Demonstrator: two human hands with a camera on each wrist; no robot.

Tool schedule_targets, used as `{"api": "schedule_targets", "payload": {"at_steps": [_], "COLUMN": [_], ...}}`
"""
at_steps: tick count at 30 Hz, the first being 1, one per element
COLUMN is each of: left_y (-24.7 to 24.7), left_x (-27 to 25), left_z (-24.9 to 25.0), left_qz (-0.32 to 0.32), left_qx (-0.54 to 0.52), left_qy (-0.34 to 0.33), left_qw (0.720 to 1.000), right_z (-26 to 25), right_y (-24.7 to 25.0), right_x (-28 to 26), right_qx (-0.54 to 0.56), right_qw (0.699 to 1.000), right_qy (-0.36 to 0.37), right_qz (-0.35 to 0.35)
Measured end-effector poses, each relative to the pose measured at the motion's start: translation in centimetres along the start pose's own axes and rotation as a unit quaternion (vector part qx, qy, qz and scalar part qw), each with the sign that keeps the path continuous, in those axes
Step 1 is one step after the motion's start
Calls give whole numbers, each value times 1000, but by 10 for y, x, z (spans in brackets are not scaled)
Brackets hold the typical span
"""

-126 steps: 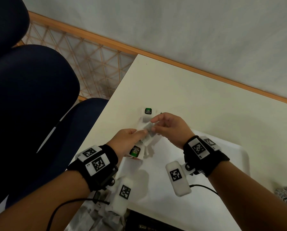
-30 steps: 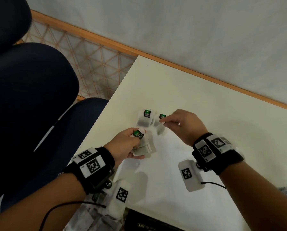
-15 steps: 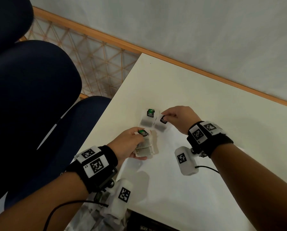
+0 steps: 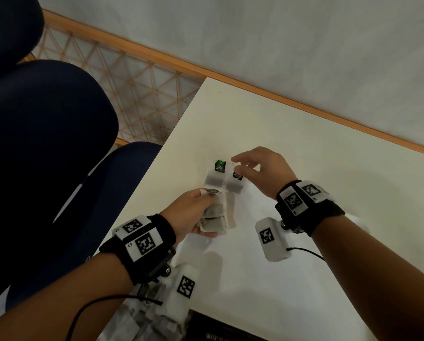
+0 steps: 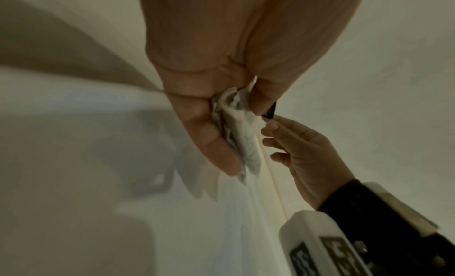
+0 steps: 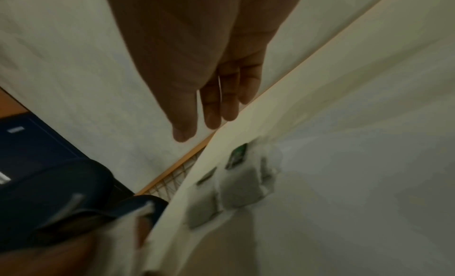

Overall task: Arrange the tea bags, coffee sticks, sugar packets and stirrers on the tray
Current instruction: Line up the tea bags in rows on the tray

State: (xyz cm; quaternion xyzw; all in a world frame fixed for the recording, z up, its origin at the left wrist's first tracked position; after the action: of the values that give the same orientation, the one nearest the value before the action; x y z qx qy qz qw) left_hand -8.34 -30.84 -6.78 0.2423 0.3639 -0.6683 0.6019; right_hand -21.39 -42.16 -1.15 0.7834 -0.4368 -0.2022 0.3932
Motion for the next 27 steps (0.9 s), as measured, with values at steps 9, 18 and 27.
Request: {"api": "schedule_targets", "payload": {"at_steps": [9,18,27], "left_y": [-8,-7,-4], "left_x": [-6,-12,-10], "left_z": [0,2,3], "left_qz": [-24,-26,-18], "left_qx": [9,10,33], "left_qy": [0,-12,-49], "left_qw": [1000,1000,998], "right_z": [-42,-47,-25], "right_y": [-25,3,-17], "right_x": [-21,-20,-29], "right_qx": [37,23,136], "right_qw": [989,996,987], "right_qy": [106,88,-24], "right_qz": [-91,-6,-78]}}
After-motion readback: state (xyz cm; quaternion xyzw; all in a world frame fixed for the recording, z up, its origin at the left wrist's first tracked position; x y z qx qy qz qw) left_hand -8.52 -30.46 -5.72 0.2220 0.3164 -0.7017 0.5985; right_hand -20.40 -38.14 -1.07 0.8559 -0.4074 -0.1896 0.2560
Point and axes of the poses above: each hand's wrist, its own x-axis towards the middle knuckle, its own y-axis out of the back of the hand, z = x × y, the point moved 8 cm from there along x, towards the middle knuckle, and after that the axes turned 10 degrees about y, right-handed, at the moved point
